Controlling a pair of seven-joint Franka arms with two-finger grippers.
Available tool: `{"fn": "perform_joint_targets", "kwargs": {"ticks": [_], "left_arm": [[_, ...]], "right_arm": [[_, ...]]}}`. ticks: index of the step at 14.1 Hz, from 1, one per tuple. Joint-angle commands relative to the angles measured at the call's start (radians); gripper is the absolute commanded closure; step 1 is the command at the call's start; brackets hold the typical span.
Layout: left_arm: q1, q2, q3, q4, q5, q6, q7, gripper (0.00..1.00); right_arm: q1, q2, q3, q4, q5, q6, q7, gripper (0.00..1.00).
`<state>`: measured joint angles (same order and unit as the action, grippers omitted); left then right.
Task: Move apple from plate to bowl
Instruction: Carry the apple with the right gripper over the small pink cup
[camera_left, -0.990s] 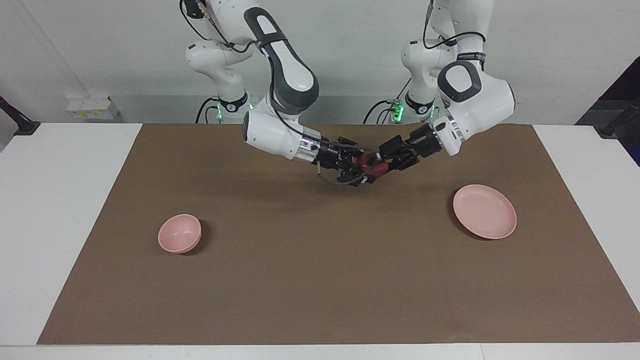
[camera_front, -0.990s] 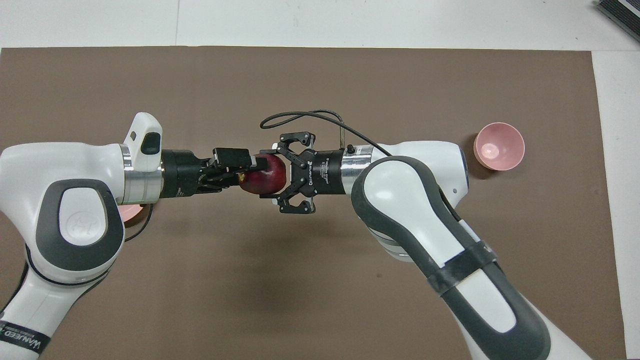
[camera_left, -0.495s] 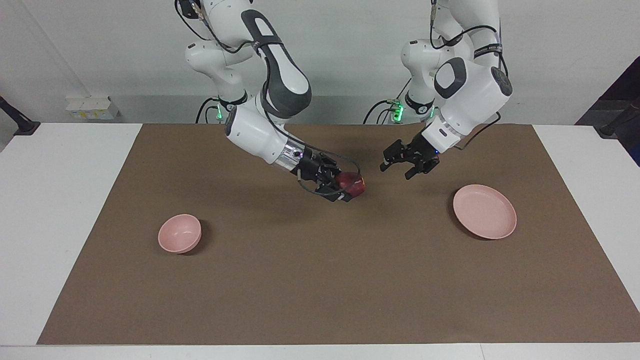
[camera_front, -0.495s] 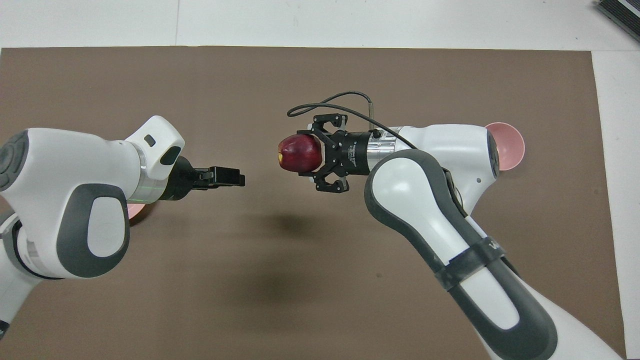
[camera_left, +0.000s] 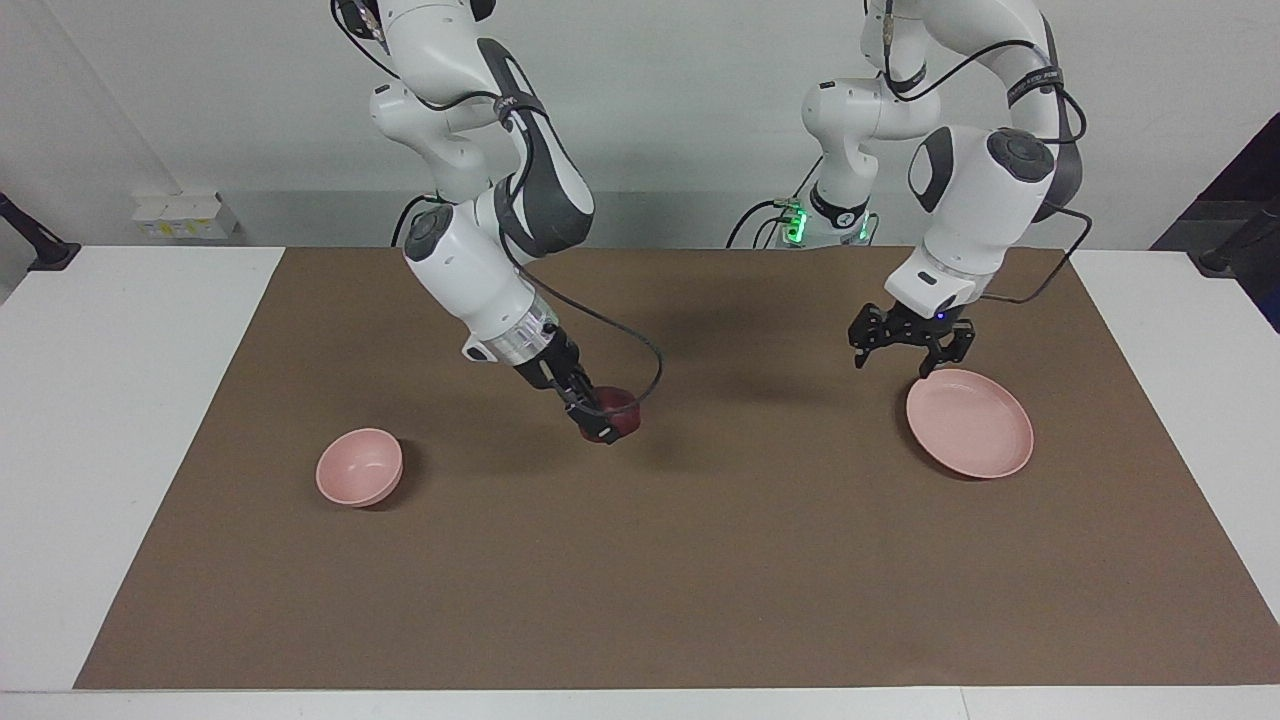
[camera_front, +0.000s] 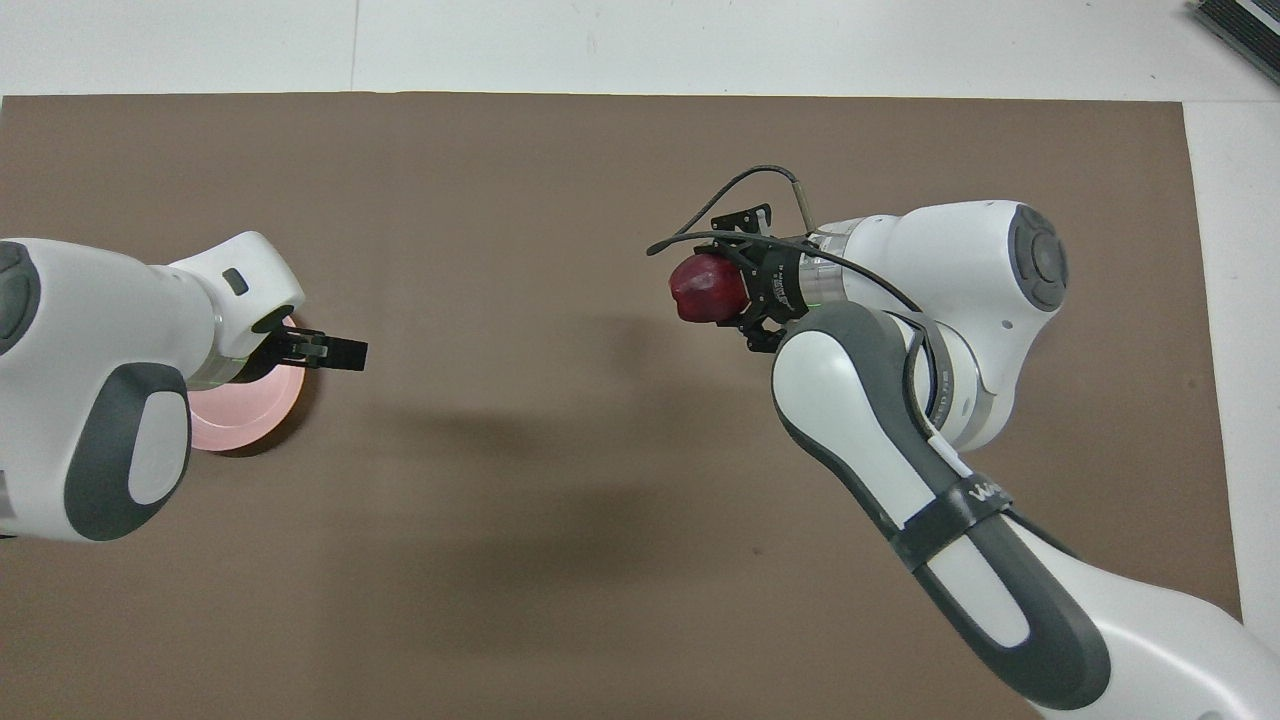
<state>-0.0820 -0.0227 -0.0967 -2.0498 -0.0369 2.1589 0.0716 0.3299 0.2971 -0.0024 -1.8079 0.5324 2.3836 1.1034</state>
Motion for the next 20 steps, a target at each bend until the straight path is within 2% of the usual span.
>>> {"fn": "perform_joint_targets", "kwargs": {"ticks": [1,6,9,10,12,13,15,20], "left_arm": [[0.001,-0.011,0.049,0.06,0.061,-0.022,0.042,0.0],[-0.01,0.0,0.11,0.336,0.08,-0.321,0.074,0.0],[-0.01,0.023,0.124,0.538,0.083,-0.563,0.095,0.0],[-0.01,0.024,0.124,0.572,0.077,-0.629,0.097,0.0],[-0.012,0.024,0.127,0.623,0.077,-0.697,0.097,0.0],[-0.012,0.026,0.127,0.634,0.078,-0.723,0.097,0.0],[-0.009,0.033,0.127,0.648,0.077,-0.731,0.096,0.0],[0.002,0.018,0.126,0.634,0.049,-0.717,0.093,0.0]], "right_arm": [[-0.029,0.0,0.01,0.002,-0.196,0.003,-0.025,1.0],[-0.08,-0.003,0.01,-0.005,-0.477,0.002,-0.152,1.0],[-0.14,-0.003,0.01,-0.017,-0.63,0.012,-0.218,1.0],[-0.152,-0.003,0.01,-0.021,-0.691,0.015,-0.224,1.0],[-0.187,-0.007,0.01,-0.037,-0.825,0.041,-0.226,1.0],[-0.216,-0.015,0.01,-0.069,-0.877,0.093,-0.229,1.0],[-0.281,-0.036,0.012,-0.138,-0.992,0.188,-0.235,1.0],[-0.402,-0.09,0.012,-0.303,-1.182,0.434,-0.244,1.0]]}}
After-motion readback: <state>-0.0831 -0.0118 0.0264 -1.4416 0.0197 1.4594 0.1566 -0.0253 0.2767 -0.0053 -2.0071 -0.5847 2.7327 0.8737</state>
